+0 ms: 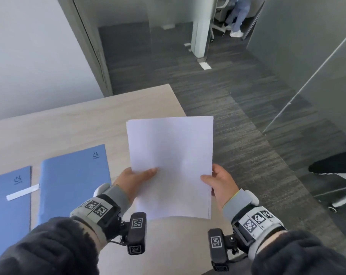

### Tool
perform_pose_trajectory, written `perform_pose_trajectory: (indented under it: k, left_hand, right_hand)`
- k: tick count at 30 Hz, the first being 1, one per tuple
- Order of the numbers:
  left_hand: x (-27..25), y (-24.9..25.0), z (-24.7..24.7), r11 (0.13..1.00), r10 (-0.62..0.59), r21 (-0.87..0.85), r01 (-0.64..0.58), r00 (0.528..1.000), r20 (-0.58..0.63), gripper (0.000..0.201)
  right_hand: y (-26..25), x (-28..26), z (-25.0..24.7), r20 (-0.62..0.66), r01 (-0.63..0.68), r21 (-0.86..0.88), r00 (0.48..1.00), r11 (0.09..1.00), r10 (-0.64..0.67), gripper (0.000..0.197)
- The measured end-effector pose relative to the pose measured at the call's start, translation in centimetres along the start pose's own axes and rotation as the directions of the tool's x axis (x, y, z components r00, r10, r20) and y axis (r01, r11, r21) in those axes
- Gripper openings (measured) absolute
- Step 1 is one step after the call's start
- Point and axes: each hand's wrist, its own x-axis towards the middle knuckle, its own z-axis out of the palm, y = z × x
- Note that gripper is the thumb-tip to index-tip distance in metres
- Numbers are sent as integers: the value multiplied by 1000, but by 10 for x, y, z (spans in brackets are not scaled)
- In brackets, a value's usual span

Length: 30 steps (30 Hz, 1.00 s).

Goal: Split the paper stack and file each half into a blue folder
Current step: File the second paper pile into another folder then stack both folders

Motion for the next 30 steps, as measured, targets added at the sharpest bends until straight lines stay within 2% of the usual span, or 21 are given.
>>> perform_pose_trajectory:
  k: [3, 6, 8, 10, 13, 20, 25, 26, 30]
  left_hand:
    - [-11, 17, -10, 993, 112, 28, -113, 993, 25, 63]
    - [-18, 32, -22, 972, 220, 71, -223, 974, 51, 45]
    - [-18, 35, -29, 961, 249, 118, -251, 968, 31, 36]
    - [-17, 32, -33, 958, 242, 161, -239, 970, -1, 32]
    - [-16, 21, -32, 949, 221, 233, -212, 975, -16, 35]
    - [-15, -3, -28, 934, 181, 308, -182, 983, 32, 39]
    - [-10, -7, -27, 957, 139, 254, -138, 990, 13, 48]
    - [-9, -8, -26, 955, 127, 268, -123, 992, 2, 49]
    - [-7, -17, -26, 925, 77, 375, -62, 997, -24, 43]
  right_hand:
    - [-12, 5, 14, 75, -19, -67, 997, 998, 24, 21]
    - [-19, 10, 30, 63, 10, -157, 998, 988, 0, 13]
    - [-21, 14, 37, 33, 41, -238, 999, 970, -34, 7]
    - [-20, 15, 41, 17, 44, -271, 999, 962, -41, 11]
    - [-12, 16, 44, -24, -3, -297, 1000, 955, -5, 12]
    - [5, 15, 40, -32, -68, -361, 998, 930, 61, 10]
    - [5, 17, 40, -80, -88, -361, 995, 928, 63, 9]
    - [5, 17, 40, -78, -91, -366, 995, 926, 67, 4]
    - [11, 16, 38, -70, -112, -375, 993, 920, 92, 7]
